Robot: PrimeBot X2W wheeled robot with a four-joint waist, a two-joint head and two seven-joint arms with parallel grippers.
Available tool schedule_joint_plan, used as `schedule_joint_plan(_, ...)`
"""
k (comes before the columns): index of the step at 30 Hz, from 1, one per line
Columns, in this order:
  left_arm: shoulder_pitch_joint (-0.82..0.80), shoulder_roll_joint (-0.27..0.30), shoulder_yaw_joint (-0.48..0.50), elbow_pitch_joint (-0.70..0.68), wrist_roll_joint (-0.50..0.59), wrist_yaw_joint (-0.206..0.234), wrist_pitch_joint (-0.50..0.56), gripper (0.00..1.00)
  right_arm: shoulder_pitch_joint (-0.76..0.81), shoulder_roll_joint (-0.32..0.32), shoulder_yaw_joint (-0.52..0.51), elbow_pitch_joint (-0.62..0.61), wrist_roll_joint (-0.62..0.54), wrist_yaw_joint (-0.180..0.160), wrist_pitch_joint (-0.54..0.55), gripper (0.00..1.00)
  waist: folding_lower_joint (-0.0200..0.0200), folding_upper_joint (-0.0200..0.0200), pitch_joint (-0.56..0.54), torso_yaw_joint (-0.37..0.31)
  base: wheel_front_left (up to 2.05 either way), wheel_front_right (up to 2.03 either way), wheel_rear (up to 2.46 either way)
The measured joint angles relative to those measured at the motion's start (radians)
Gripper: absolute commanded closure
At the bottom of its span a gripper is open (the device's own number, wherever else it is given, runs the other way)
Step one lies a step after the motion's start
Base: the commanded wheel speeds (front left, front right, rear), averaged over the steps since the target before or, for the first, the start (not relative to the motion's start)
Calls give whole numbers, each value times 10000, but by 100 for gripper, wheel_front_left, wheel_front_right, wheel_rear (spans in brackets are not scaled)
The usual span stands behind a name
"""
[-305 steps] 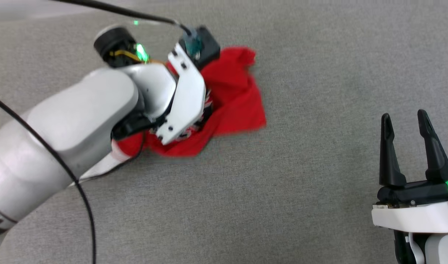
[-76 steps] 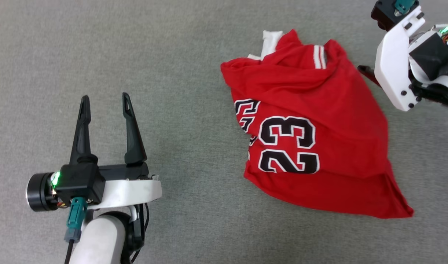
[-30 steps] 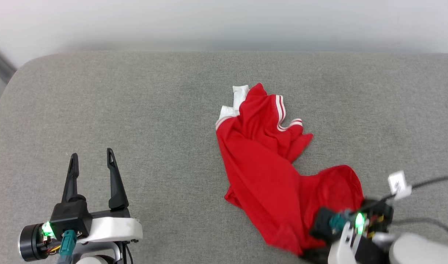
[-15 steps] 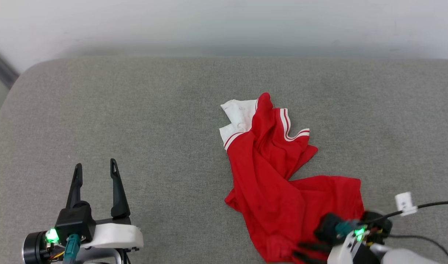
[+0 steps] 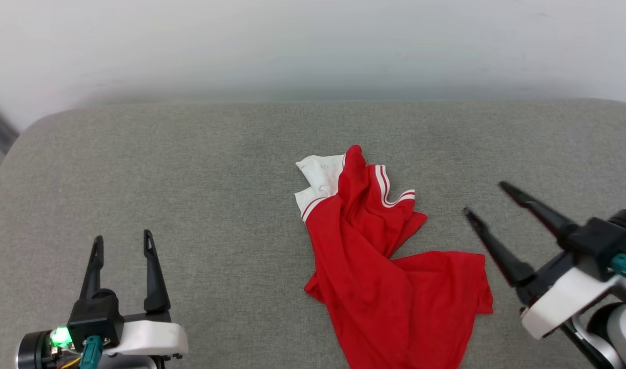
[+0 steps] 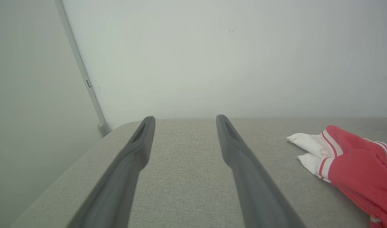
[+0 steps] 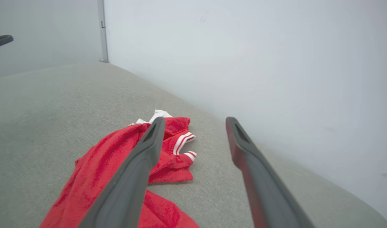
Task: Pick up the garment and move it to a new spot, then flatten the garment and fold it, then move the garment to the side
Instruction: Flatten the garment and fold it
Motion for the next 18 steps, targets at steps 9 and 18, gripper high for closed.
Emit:
schedule_joint_plan(9,-848,598,-29,-88,86,-487,0,0,2171,3323,-4165,-111,-2704,-2,-1964,0,-1,0,174,-239,0,0,0)
schedule_joint_plan(18,-4162,1649,-428,811,-19,-1751,245,0,2859,4918,-5239,-867,-3624,0,-2282,0,1,0,726,-428,0,0,0)
